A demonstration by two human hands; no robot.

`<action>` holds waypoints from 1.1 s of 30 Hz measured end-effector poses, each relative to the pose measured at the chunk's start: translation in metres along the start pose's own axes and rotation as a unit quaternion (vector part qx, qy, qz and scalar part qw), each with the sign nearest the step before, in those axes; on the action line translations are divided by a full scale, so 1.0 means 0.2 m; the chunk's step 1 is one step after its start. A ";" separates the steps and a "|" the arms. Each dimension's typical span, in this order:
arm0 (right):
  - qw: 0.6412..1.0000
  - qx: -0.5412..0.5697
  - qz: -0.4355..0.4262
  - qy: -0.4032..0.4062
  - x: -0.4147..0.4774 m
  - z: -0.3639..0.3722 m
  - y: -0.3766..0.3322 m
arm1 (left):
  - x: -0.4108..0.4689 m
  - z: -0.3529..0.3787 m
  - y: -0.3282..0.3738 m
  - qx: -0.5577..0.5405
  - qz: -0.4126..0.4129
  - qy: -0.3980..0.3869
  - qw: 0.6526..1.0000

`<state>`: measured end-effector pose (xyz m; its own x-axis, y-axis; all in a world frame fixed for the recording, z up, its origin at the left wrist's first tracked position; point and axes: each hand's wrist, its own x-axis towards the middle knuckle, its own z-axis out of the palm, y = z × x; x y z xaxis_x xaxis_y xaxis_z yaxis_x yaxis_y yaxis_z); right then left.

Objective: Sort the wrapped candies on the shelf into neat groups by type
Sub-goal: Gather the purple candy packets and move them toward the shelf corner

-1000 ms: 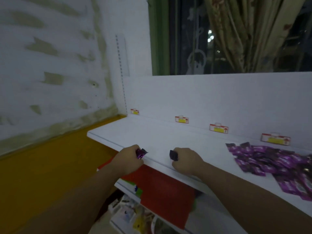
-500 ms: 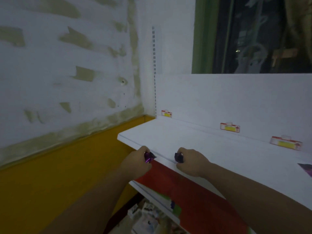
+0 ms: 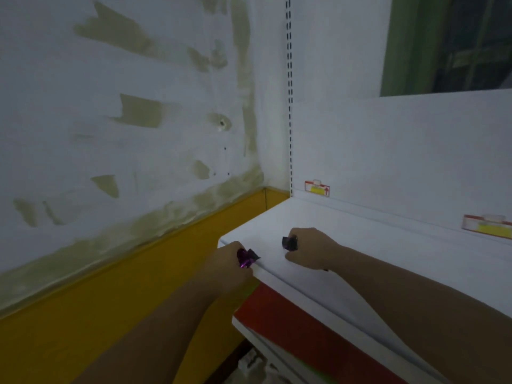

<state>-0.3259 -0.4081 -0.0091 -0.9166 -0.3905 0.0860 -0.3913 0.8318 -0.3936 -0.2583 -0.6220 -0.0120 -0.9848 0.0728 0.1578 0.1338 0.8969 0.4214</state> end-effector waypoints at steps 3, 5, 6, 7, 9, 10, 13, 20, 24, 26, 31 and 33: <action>1.000 -0.003 0.020 0.012 0.17 0.07 -0.02 | 0.19 0.01 -0.13 0.004 0.046 -0.024 0.999; 0.999 0.002 0.039 0.022 0.26 0.10 -0.05 | 0.31 -0.02 -0.23 0.029 0.087 -0.030 0.995; 0.998 0.007 0.054 0.027 0.30 0.12 -0.06 | 0.37 -0.04 -0.28 0.031 0.106 -0.037 0.993; 0.997 0.013 0.069 0.033 0.33 0.13 -0.07 | 0.43 -0.06 -0.32 0.025 0.125 -0.044 0.991; 0.993 0.025 0.105 0.047 0.39 0.14 -0.08 | 0.54 -0.11 -0.39 0.004 0.162 -0.057 0.985; 0.990 0.031 0.126 0.059 0.41 0.14 -0.09 | 0.60 -0.13 -0.41 -0.015 0.178 -0.063 0.982; 0.978 0.036 0.182 0.097 0.45 0.15 -0.07 | 0.77 -0.14 -0.43 -0.062 0.205 -0.073 0.974; 0.952 -0.023 0.270 0.140 0.48 0.08 0.13 | 1.16 0.07 -0.32 -0.070 0.218 -0.124 0.965; 0.948 -0.046 0.275 0.151 0.59 0.00 0.30 | 1.37 0.25 -0.19 -0.050 0.262 -0.126 0.956; 0.947 -0.053 0.279 0.147 0.67 -0.01 0.40 | 1.48 0.34 -0.12 -0.045 0.272 -0.148 0.950; 0.952 -0.063 0.279 0.107 0.80 0.01 0.64 | 1.74 0.50 0.05 -0.038 0.283 -0.175 0.942; 0.958 -0.076 0.255 0.111 0.82 0.02 0.70 | 1.82 0.55 0.09 -0.033 0.292 -0.180 0.939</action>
<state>-0.5298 -0.3572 -0.0527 -0.9799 0.1609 0.1177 0.1192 0.9462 -0.3007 -0.6259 -0.5315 -0.0444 -0.7129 0.6975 0.0722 0.6579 0.6297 0.4132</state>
